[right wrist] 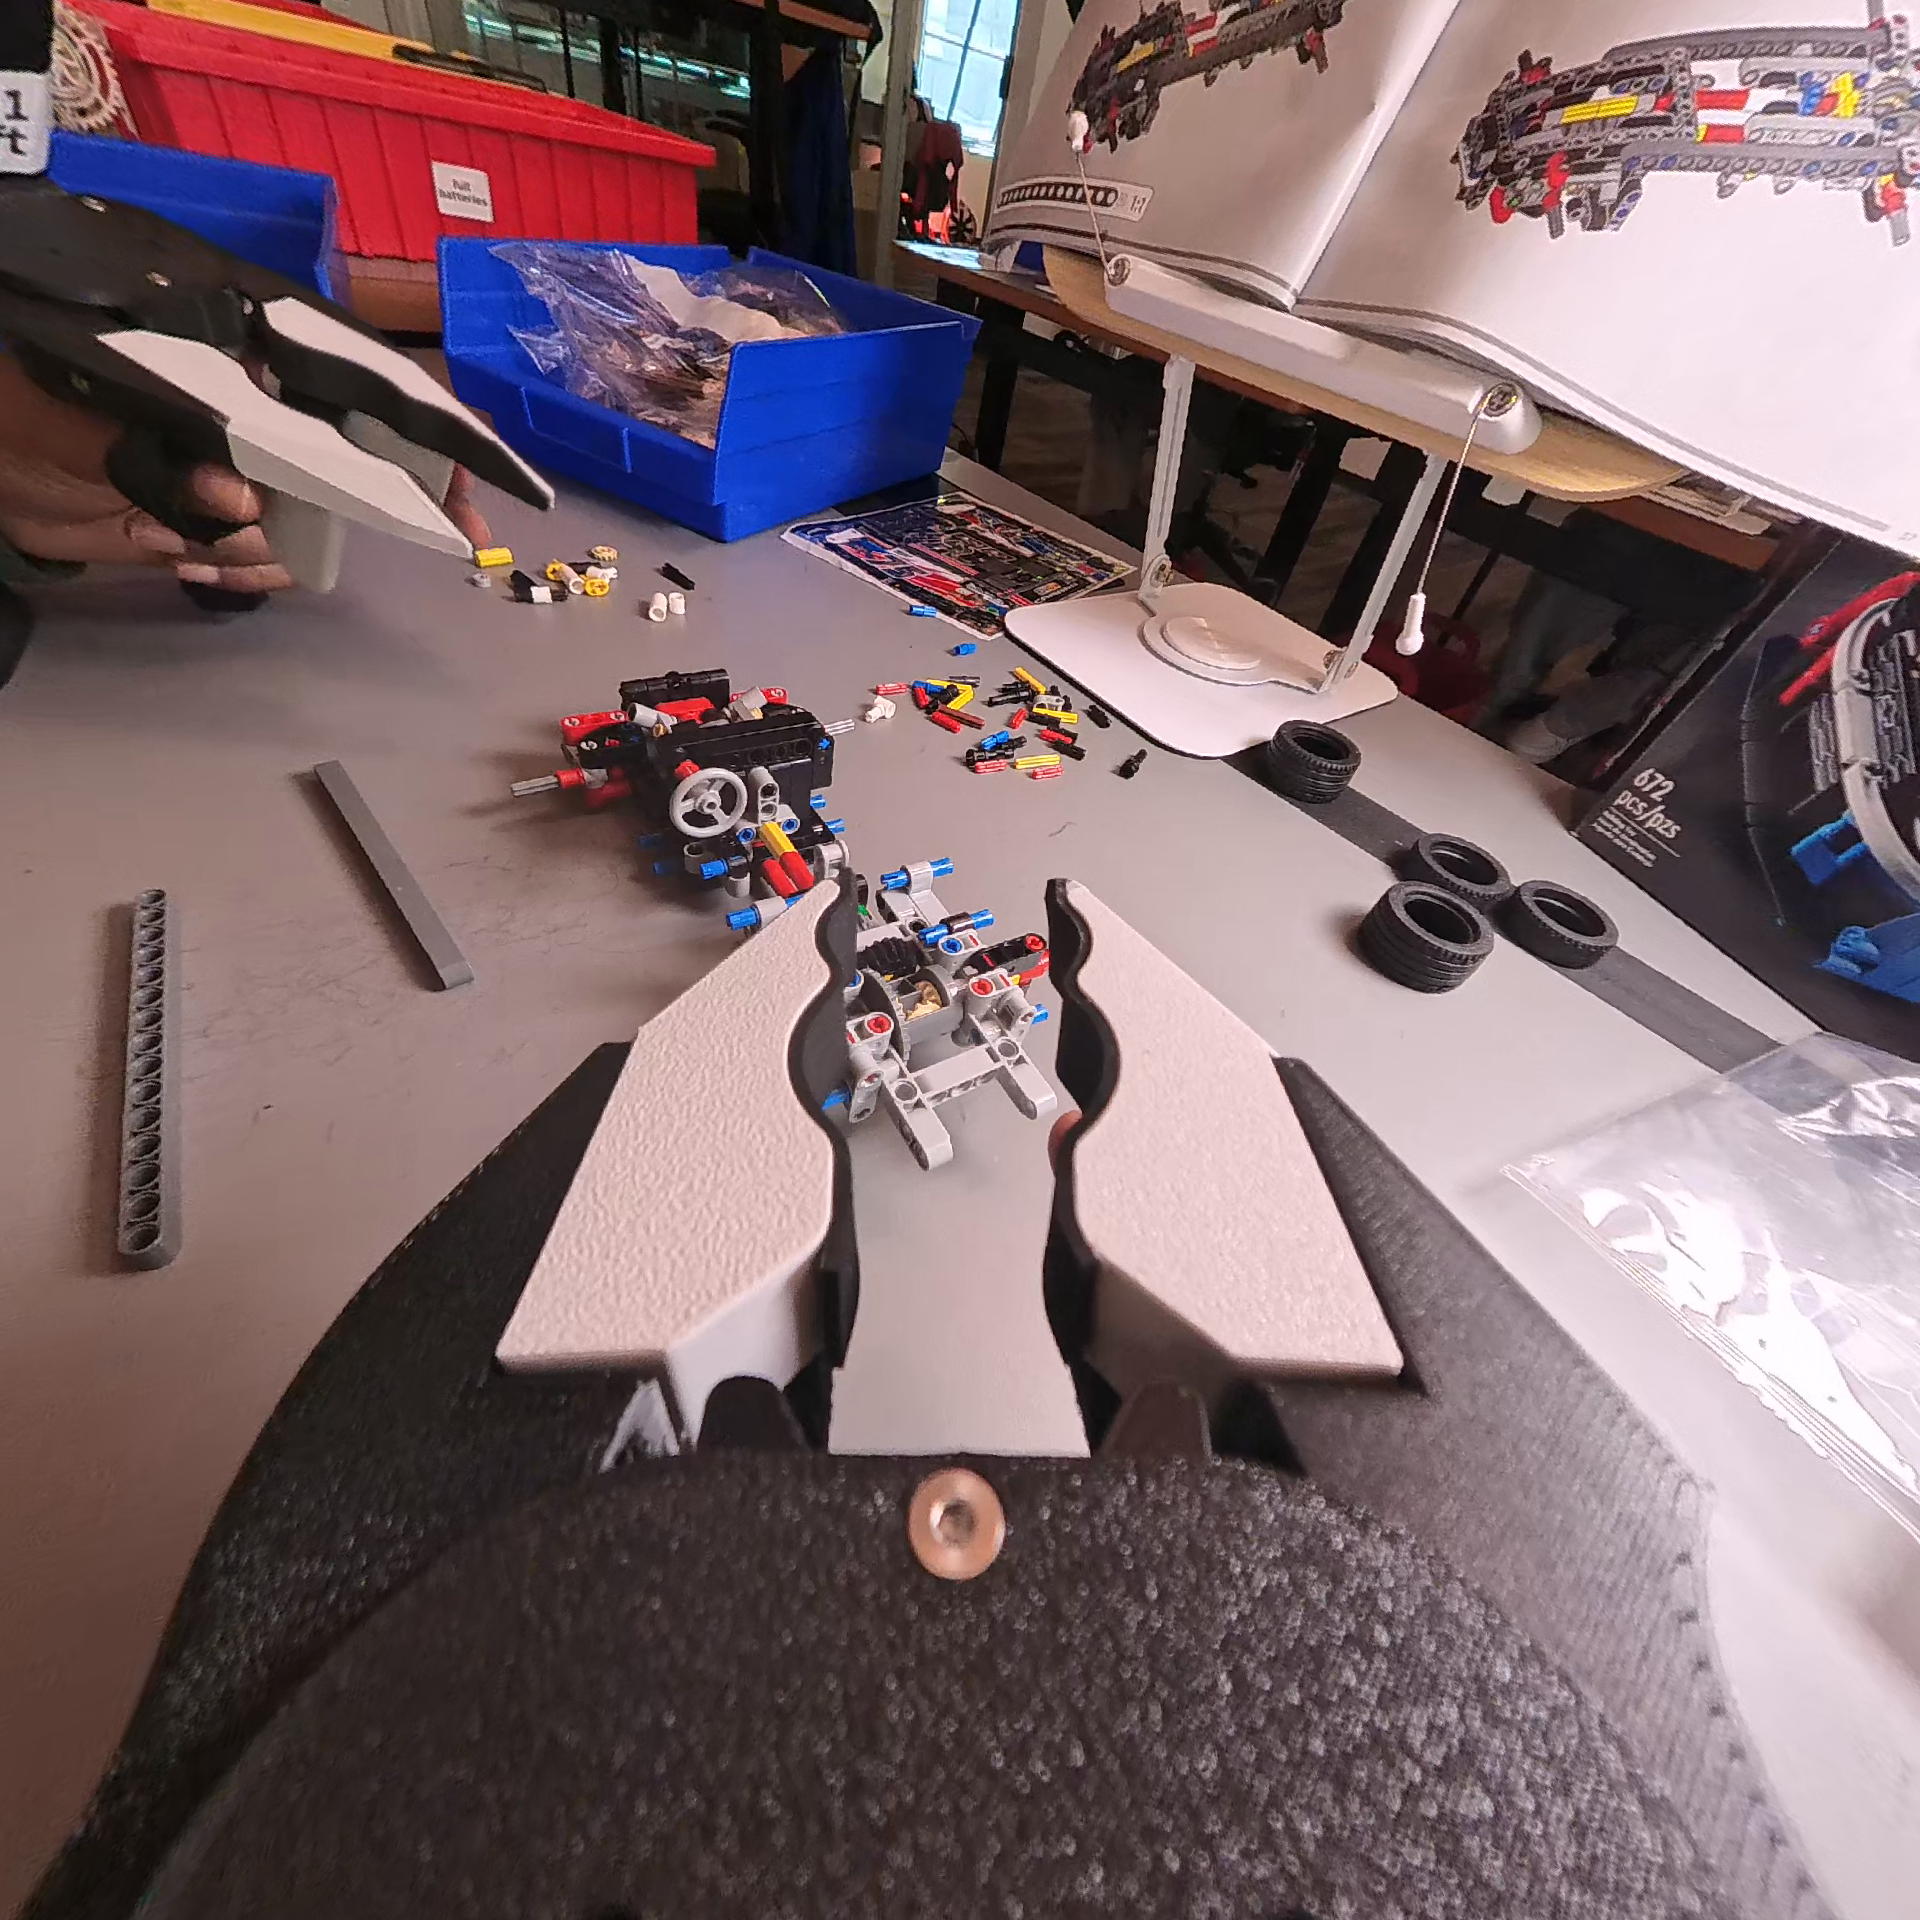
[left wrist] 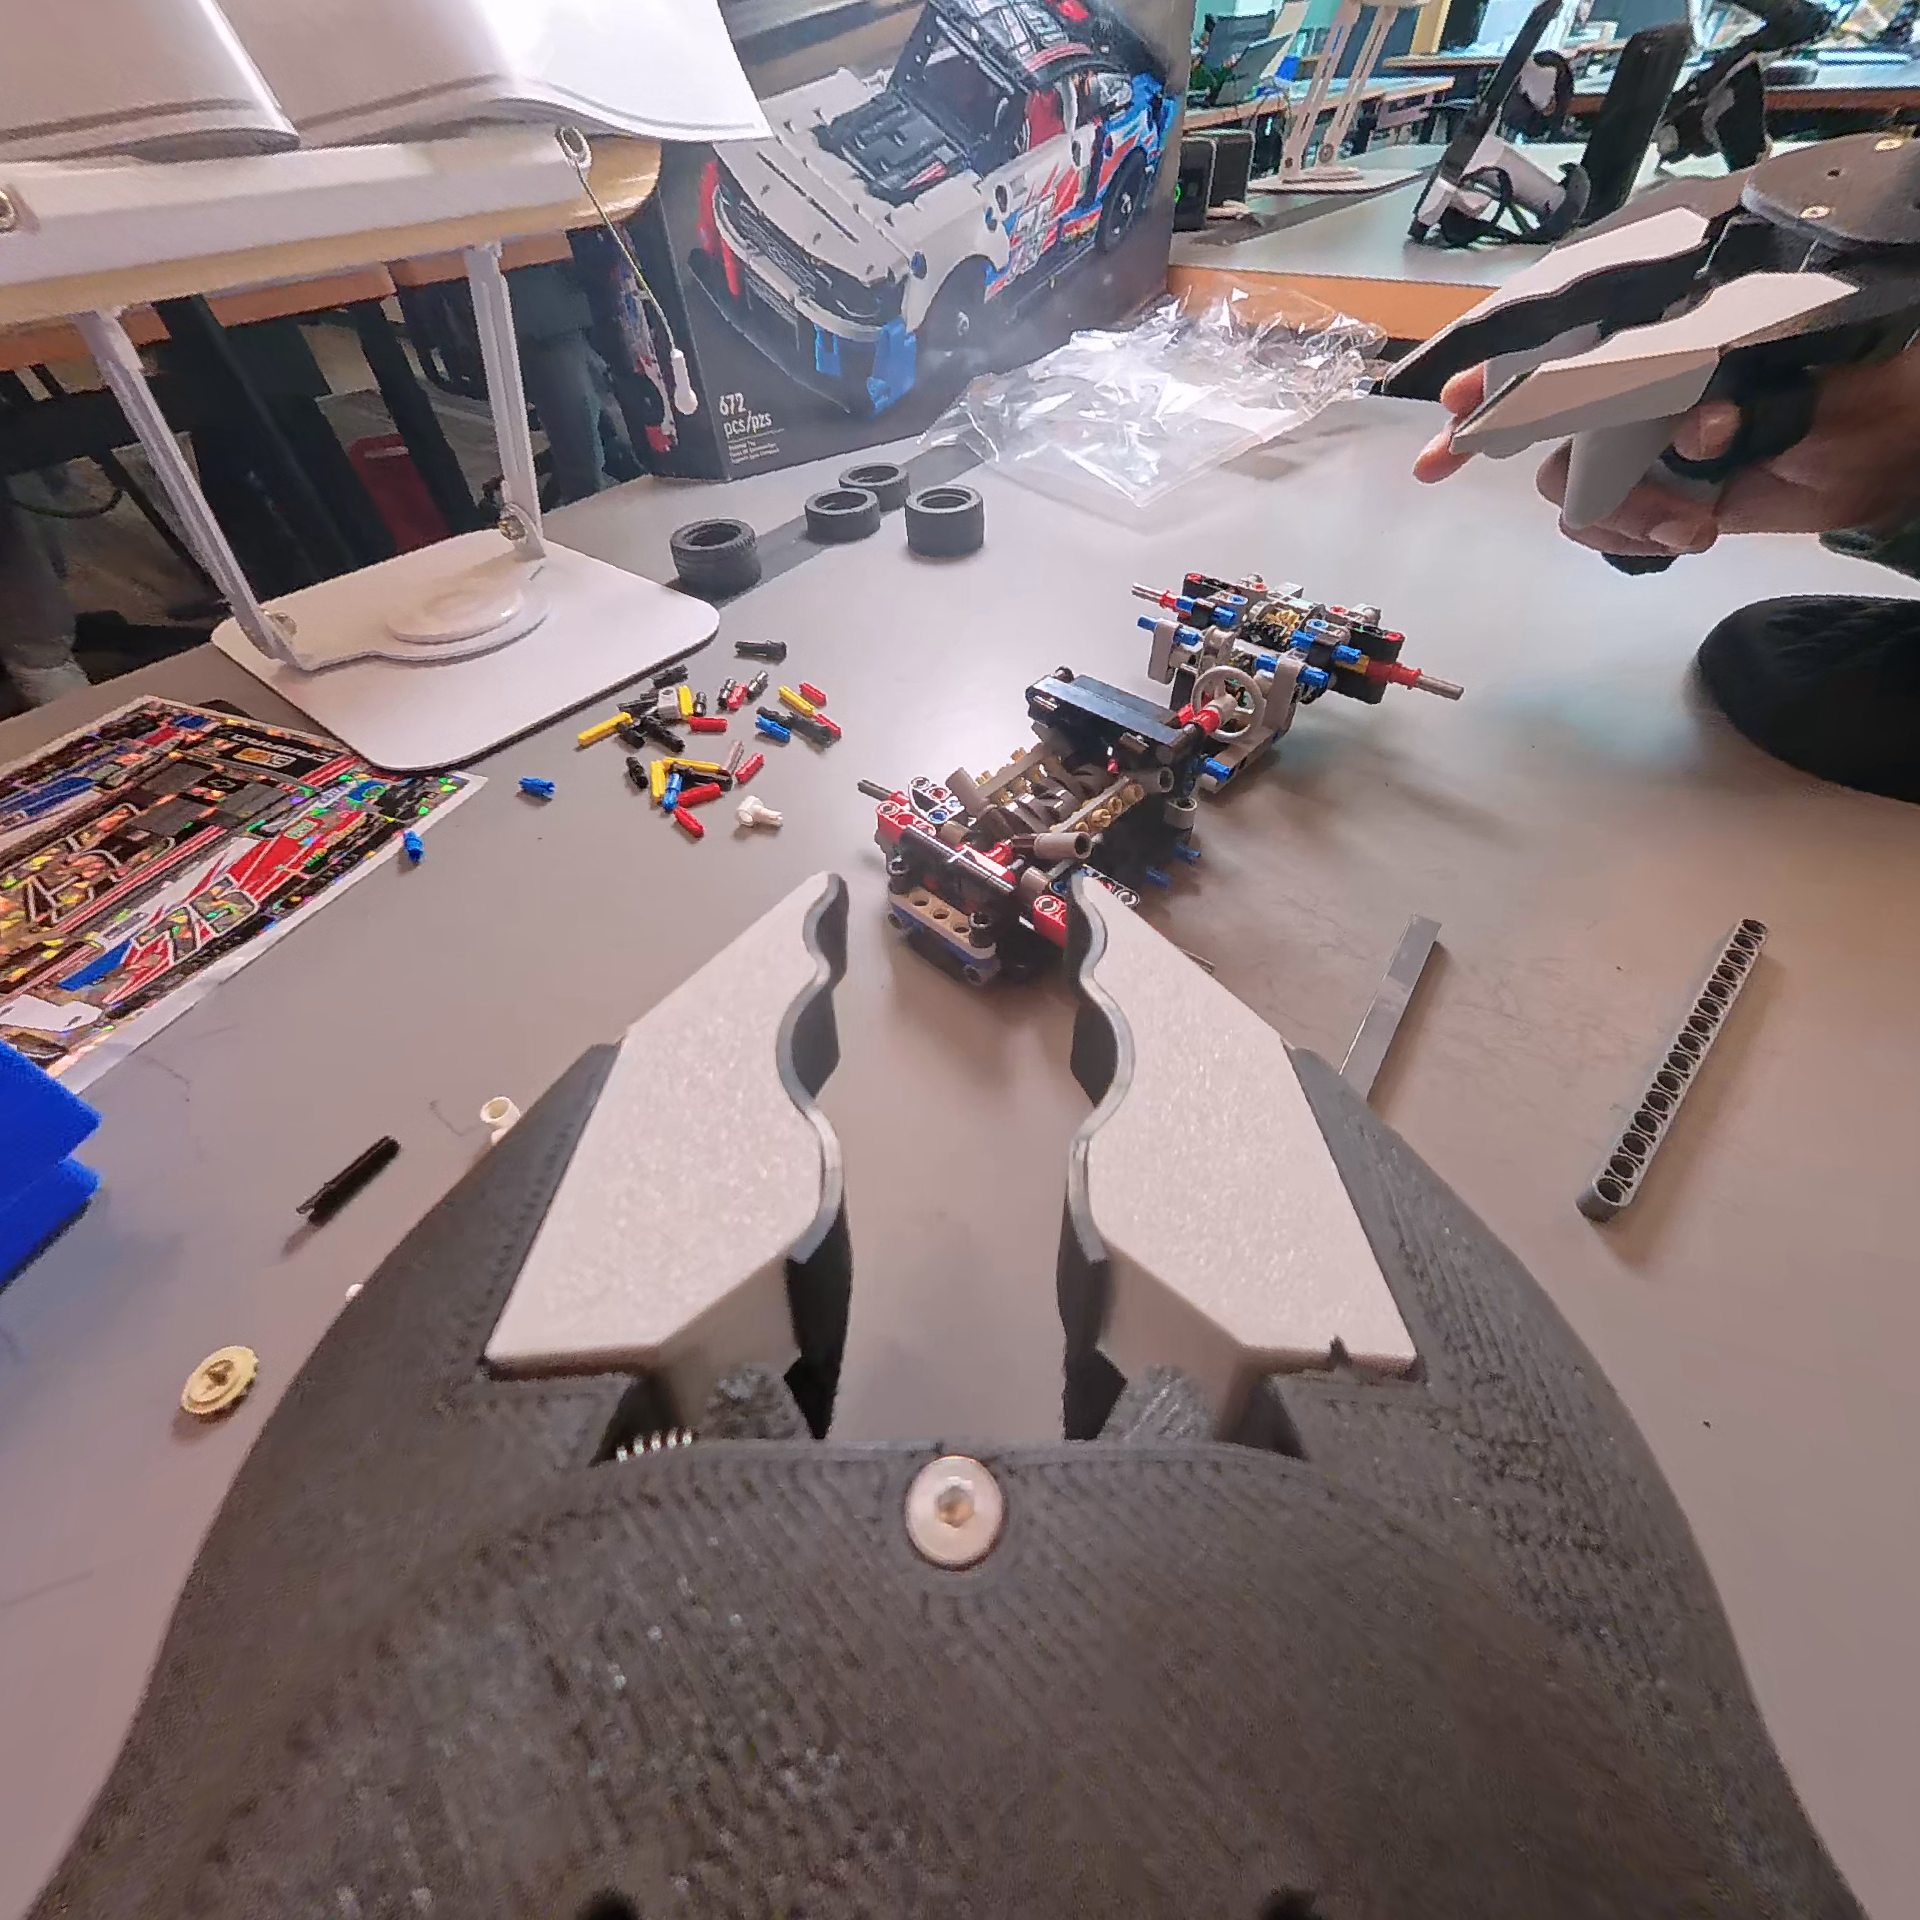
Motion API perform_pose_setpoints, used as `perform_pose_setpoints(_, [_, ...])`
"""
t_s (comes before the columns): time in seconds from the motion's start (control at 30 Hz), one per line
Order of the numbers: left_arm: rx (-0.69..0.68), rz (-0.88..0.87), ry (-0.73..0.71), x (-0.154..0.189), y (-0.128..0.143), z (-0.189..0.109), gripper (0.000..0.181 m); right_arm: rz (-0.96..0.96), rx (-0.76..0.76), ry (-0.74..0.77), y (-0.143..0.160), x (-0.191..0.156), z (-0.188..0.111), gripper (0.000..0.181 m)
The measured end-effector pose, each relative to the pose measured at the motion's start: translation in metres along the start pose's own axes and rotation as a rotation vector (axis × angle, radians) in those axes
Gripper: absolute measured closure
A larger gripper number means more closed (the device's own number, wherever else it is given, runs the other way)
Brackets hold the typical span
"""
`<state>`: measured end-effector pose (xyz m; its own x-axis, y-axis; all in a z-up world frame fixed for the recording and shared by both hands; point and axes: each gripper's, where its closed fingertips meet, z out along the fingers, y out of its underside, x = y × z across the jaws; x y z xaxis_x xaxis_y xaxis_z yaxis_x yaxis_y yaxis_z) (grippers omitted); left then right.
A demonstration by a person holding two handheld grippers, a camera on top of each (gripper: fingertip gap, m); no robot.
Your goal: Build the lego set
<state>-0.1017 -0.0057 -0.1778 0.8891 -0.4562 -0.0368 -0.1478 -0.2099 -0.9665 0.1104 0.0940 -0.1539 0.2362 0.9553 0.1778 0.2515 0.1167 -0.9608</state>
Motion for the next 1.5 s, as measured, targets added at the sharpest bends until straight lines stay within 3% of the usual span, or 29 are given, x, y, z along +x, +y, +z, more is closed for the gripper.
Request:
perform_pose_setpoints(0.3, [0.015, 0.002, -0.022, -0.003, -0.004, -0.002, 0.133, 0.007, 0.0, -0.009, 0.001, -0.003, 0.002, 0.145])
perform_pose_setpoints(1.13, [0.01, -0.001, -0.027, -0.008, -0.004, -0.006, 0.132, 0.028, -0.03, -0.047, 0.01, -0.015, 0.015, 0.138])
perform_pose_setpoints(1.5, [-0.052, -0.028, -0.054, -0.015, 0.008, -0.003, 0.134, -0.04, -0.065, -0.083, -0.004, -0.029, 0.024, 0.131])
